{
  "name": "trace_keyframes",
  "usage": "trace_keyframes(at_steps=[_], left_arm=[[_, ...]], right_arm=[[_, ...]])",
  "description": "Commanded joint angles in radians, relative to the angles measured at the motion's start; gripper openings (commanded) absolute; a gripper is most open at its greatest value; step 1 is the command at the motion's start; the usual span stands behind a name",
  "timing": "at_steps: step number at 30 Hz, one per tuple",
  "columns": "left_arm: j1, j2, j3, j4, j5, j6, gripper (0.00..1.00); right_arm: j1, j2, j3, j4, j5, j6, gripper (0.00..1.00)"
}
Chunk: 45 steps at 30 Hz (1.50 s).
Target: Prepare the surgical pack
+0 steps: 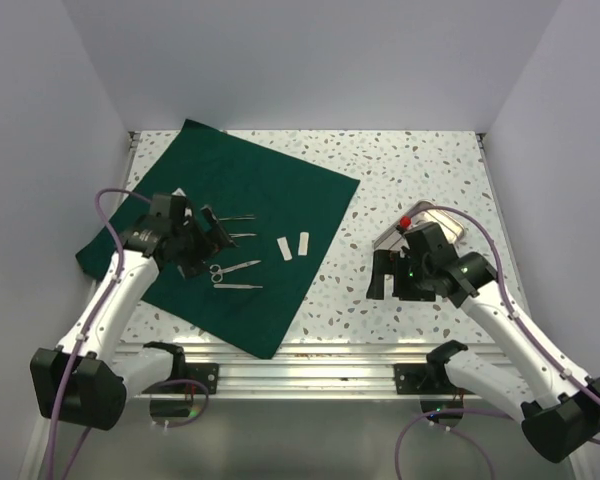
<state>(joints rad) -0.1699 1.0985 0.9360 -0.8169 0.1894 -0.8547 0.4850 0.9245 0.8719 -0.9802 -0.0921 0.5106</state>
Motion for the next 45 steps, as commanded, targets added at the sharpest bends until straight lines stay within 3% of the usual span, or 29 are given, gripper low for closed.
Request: trace_keyframes(at_steps=[1,5,11,20,24,28,45], left_arm=[[0.007,0.069,0.055,0.045,0.001,-0.037,1.0],[0.004,0.207,0.147,-0.082,-0.123,-0.081,0.93],[-0.002,0.349,0.233,-0.084,-0.188,-0.249,0.85],[-0.019,0.699,0.587,-0.134,-0.326,-0.363,0.76],[-0.016,0.773,0.604,-0.125,-0.311,-0.431,0.64],[-0.017,0.834,0.603,-0.094,-0.281,-0.491,0.58],[-0.006,1.032,0.782,-0.129,-0.268,-0.57,0.56]], right_arm=[[0.0,0.013,0.022,0.006,-0.014,-0.018,0.99],[0.0,0.094,0.0,0.014,-0.043,-0.009,0.99],[0.0,0.102,-0.025,0.046,-0.08,0.012,0.99],[0.0,0.039,-0.066,0.043,-0.121,0.037,0.99],[0.001,0.025,-0.074,0.012,-0.124,0.04,0.99],[0.001,0.016,-0.07,0.003,-0.115,0.036,0.99],[0.0,0.053,-0.07,0.032,-0.127,-0.004,0.99]])
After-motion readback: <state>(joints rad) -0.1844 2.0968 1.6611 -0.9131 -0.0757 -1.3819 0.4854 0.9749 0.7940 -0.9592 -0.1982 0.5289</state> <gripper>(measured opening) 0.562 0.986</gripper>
